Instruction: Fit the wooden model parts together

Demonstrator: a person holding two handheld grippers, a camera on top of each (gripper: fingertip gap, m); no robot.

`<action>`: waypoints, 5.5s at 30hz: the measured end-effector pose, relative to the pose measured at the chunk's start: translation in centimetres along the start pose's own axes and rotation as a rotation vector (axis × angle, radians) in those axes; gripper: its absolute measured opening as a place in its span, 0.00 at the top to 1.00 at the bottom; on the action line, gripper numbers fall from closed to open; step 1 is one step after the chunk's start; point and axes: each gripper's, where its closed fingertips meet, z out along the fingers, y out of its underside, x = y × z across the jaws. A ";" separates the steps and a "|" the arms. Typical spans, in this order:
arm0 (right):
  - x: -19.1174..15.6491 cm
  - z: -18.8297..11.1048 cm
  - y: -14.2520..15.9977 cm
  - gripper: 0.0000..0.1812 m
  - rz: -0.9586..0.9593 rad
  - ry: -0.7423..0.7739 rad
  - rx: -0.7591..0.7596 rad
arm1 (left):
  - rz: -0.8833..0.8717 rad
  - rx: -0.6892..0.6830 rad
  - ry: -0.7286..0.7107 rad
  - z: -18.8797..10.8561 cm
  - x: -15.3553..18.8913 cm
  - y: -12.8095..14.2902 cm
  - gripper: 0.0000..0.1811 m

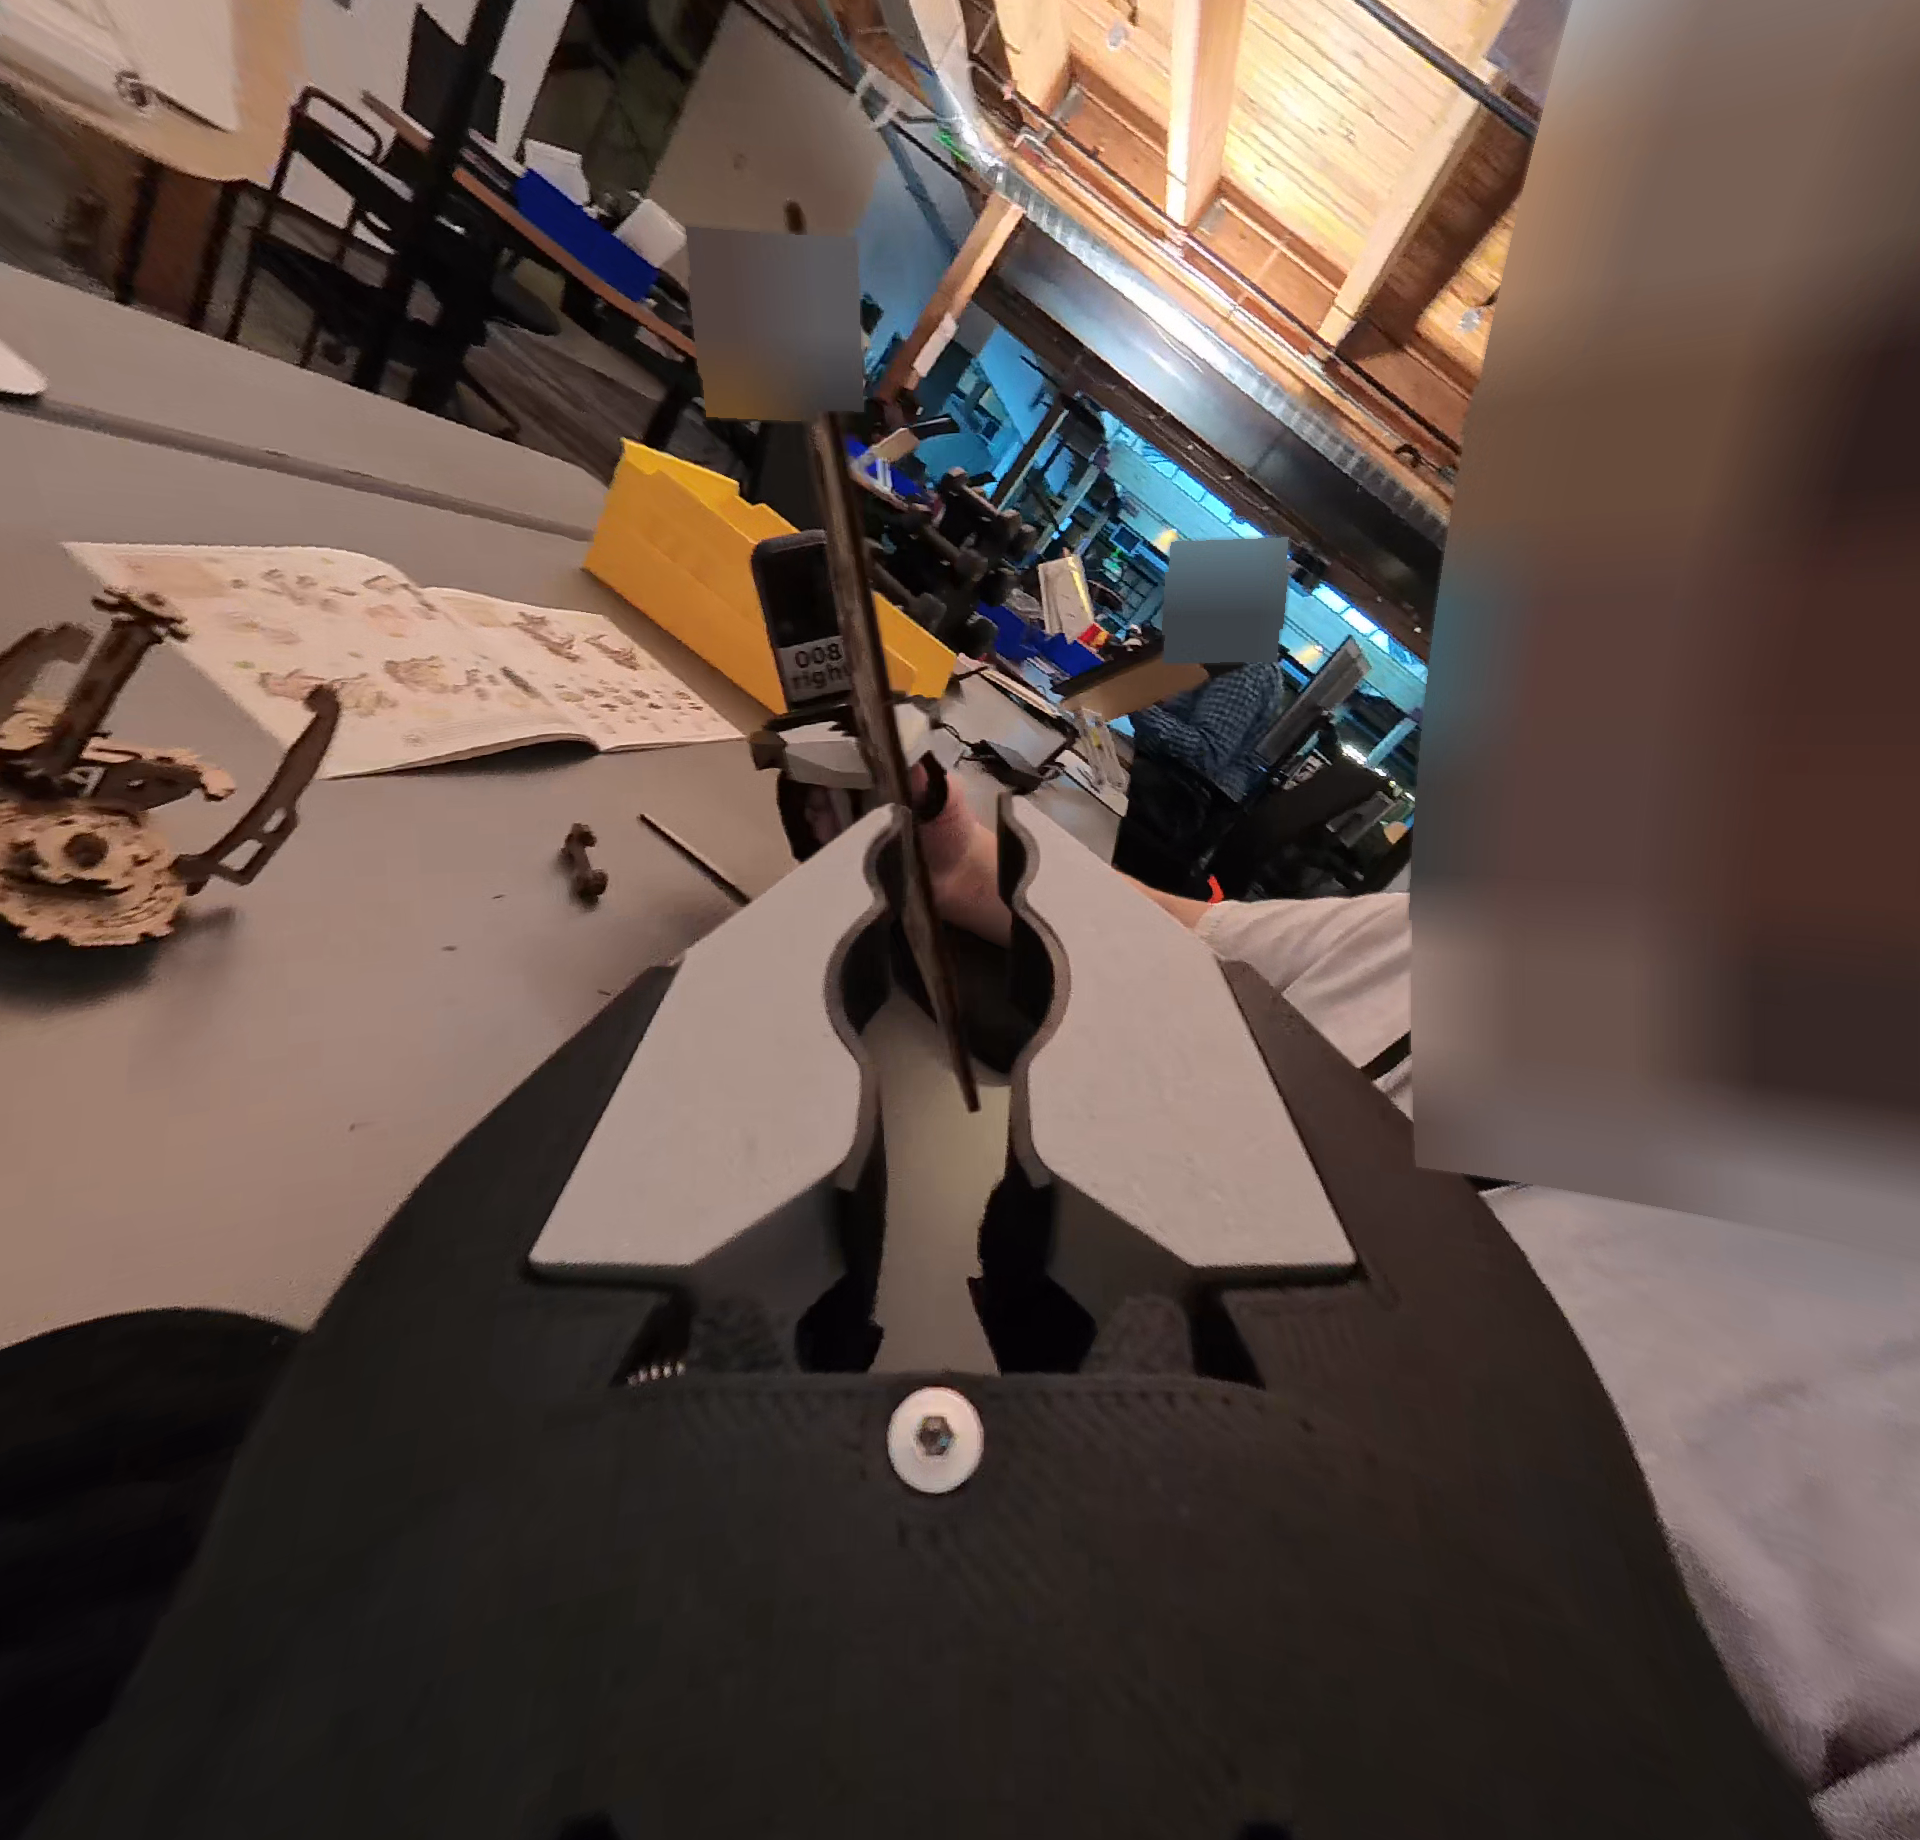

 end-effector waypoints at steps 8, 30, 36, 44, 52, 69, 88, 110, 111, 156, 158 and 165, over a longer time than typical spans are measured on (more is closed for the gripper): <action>-0.1 0.2 0.4 1.00 0.011 -0.016 -0.023 | 0.010 -0.023 0.001 0.7 0.3 0.1 0.93; 0.3 0.0 0.3 1.00 -0.010 0.010 -0.021 | -0.020 -0.107 -0.077 1.3 -1.8 2.1 0.90; 0.5 0.0 0.3 1.00 -0.008 0.020 -0.016 | -0.018 -0.143 -0.088 1.9 -2.1 2.8 0.90; 0.6 -0.1 0.2 1.00 -0.009 0.028 -0.012 | -0.032 -0.161 -0.066 2.3 -2.0 3.5 0.94; 0.8 -0.3 -0.1 1.00 -0.006 0.041 0.006 | -0.043 -0.174 -0.055 2.5 -1.9 3.9 0.96; 1.5 -1.6 -2.0 0.94 -0.048 0.095 0.116 | -0.068 -0.083 -0.127 1.8 -3.6 2.9 1.00; 2.0 0.1 0.7 0.88 -0.115 0.140 -0.050 | -0.097 0.162 -0.144 0.1 -3.7 -0.7 1.00; 0.3 -2.1 -3.1 0.98 -0.081 0.046 0.170 | -0.057 0.027 -0.121 2.9 -3.3 1.5 1.00; 0.2 -2.1 -3.2 0.95 -0.078 0.039 0.181 | -0.070 0.050 -0.121 2.7 -3.4 1.1 1.00; -2.0 -0.4 -1.4 1.00 -0.338 0.066 0.047 | 0.100 0.073 -0.025 1.6 -1.0 1.0 1.00; -1.6 -0.5 -1.4 1.00 -0.312 0.077 0.049 | 0.076 0.074 -0.045 1.6 -1.4 1.2 1.00; -0.6 -0.6 -0.1 1.00 -0.219 0.114 -0.015 | -0.002 0.048 -0.046 1.0 -1.7 3.5 1.00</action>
